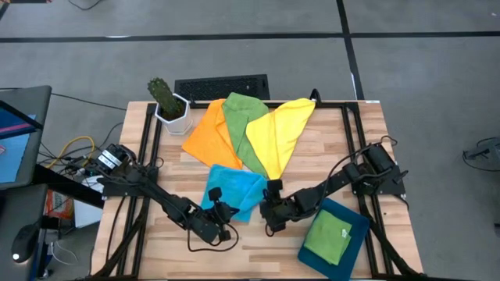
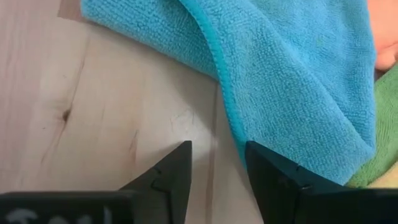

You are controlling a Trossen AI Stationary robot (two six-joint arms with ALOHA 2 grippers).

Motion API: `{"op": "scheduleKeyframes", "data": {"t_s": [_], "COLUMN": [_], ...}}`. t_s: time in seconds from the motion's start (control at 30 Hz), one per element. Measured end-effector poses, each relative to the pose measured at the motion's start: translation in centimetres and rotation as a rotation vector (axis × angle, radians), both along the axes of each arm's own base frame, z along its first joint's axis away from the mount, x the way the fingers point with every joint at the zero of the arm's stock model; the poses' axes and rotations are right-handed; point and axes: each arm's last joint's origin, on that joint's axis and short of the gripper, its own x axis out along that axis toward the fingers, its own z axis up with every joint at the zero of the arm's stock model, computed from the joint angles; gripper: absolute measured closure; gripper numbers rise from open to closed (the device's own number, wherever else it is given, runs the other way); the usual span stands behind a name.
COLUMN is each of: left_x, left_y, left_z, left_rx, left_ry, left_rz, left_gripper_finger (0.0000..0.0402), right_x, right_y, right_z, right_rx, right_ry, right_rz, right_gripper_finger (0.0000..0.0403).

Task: Fold microfiber towels
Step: Fold the blue microfiber towel

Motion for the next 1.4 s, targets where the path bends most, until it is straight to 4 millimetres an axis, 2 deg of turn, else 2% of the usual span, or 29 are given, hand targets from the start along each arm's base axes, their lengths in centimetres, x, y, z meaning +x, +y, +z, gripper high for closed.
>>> {"op": "scheduleKeyframes", "data": {"t_s": [0.53, 0.83, 1.0, 1.23, 1.4], "left_x": [-0.1, -0.1, -0.1, -0.1, -0.1], "left_y": [0.3, 0.3, 0.2, 0.2, 0.2], "left_z": [-0.3, -0.3, -0.3, -0.4, -0.4], "left_rx": [-0.007, -0.007, -0.009, -0.019, -0.02], "left_ry": [-0.006, -0.006, -0.004, 0.005, 0.005], "left_rz": [0.005, 0.005, 0.001, -0.01, -0.01], "left_gripper_finger": [0.0401, 0.0401, 0.0401, 0.0401, 0.0401], "right_x": [0.9, 1.1, 2.1, 3.9, 4.6], "right_y": [-2.7, -2.3, -2.5, -3.6, -5.1], "right_z": [-0.3, 0.1, 1.1, 2.8, 3.2], "right_rx": [-0.016, -0.025, -0.042, -0.09, -0.064], "right_ry": [-0.004, 0.018, -0.002, -0.032, -0.044], "right_rz": [-0.029, 0.016, 0.04, 0.094, 0.072], "right_gripper_finger": [0.0291, 0.0392, 0.0378, 0.0394, 0.035]}}
